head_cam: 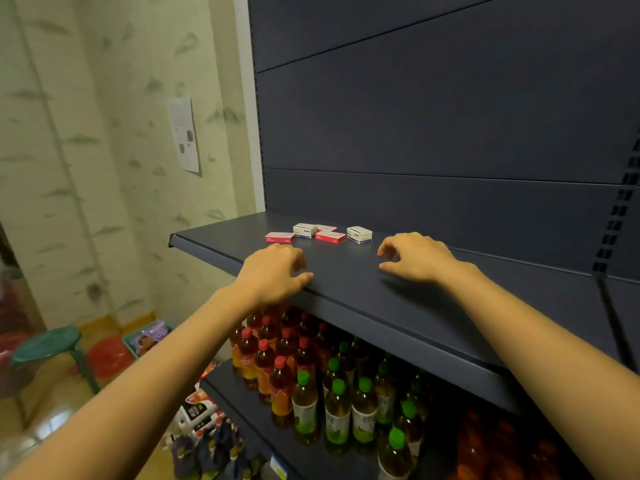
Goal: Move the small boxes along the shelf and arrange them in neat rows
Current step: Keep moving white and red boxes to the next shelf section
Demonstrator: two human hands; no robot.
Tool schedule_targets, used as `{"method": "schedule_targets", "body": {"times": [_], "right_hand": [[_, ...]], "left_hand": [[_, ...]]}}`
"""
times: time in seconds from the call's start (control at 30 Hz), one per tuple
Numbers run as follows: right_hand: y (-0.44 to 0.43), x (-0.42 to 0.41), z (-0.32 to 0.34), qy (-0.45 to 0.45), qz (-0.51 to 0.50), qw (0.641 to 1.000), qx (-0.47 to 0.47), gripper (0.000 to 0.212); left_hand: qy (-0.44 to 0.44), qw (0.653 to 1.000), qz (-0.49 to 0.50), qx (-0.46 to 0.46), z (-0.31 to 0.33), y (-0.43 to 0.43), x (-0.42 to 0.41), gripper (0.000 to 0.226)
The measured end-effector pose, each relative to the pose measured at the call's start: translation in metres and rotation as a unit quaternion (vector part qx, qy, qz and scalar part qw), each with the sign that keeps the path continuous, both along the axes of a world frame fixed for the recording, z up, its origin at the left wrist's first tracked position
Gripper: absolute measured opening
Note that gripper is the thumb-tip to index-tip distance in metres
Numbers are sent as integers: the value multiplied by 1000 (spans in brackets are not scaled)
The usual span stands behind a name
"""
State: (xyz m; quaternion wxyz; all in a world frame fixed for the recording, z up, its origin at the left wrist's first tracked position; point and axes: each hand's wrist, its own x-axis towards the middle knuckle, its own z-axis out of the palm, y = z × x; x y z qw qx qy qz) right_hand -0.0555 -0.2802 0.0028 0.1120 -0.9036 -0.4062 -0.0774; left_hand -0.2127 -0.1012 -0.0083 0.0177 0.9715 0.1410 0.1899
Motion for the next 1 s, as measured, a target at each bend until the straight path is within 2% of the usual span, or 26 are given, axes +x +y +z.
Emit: {"method": "schedule_targets", "body": {"times": [0.4,0.6,0.7,0.87,1.0], "right_hand": [[115,110,0,16,-128,991,-37,49],[151,137,-6,28,-190,980,-61,52],[160,146,-7,62,-210,973,-77,50],[168,147,0,71,-232,968,-57,45],[169,137,7,58,-264,963,-4,44]], "left_hand": [[1,999,-40,18,7,113,101,35],[-4,998,-61,2,7,171,128,31],[0,996,-87,-8,8,196,148,31],[6,989,-146,-18,10,227,190,34],[64,977,-198,-46,9,243,223,51]]}}
